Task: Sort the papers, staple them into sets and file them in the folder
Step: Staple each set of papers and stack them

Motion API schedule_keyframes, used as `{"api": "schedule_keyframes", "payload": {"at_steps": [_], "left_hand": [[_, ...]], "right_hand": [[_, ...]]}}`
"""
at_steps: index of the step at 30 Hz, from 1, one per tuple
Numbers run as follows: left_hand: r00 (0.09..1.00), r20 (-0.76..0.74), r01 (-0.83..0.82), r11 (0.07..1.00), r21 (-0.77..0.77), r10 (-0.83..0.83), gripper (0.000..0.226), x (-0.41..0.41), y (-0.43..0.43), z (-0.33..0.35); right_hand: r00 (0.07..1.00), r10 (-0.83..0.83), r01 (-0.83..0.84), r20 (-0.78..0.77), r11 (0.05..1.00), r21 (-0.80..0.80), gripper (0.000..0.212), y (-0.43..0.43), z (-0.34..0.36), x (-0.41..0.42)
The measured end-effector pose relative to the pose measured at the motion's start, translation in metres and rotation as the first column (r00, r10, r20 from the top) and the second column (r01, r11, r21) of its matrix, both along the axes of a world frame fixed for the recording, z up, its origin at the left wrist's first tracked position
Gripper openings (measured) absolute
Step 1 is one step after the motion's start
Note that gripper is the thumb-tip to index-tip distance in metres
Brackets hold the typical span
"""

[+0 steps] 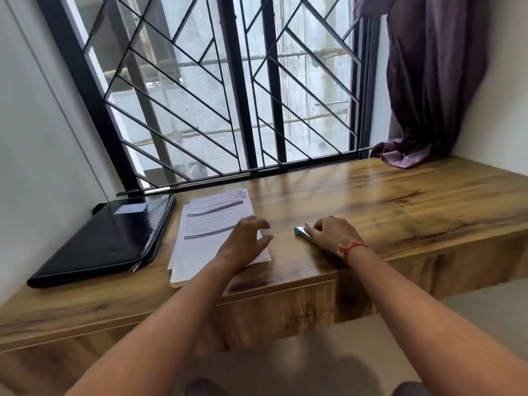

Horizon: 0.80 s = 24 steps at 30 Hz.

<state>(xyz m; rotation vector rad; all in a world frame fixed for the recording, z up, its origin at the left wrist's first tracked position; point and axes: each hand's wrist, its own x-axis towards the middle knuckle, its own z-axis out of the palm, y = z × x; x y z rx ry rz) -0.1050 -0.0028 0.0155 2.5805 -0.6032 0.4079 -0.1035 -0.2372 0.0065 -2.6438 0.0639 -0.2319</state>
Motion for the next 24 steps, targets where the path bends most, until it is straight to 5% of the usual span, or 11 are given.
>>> {"api": "schedule_keyframes", "payload": {"at_steps": [7,12,16,24], "left_hand": [[0.987,-0.154,-0.056,0.998,-0.017,0.052,0.034,-0.007,-0.058,-0.006],[0.952,-0.225,-0.22,0.975,-0.037,0.207,0.054,-0.006,-0.102,-0.011],[0.909,-0.24,-0.342,0.939,0.037,0.34,0.074,0.005,-0.124,-0.015],[0.892,-0.328,-0.351,0.934,-0.067,0.311,0.023,0.007,-0.135,-0.001]], "right_hand": [[0.993,-0.064,0.036,0.099,0.966,0.258,0.034,-0.03,-0.006,0.006],[0.969,-0.201,0.089,0.145,0.828,0.554,0.032,-0.04,-0.013,0.012],[0.967,-0.202,0.084,0.155,0.827,0.556,0.031,-0.041,-0.015,0.011],[0.98,-0.111,0.043,0.163,0.928,0.371,0.029,-0.038,-0.016,0.015]]}}
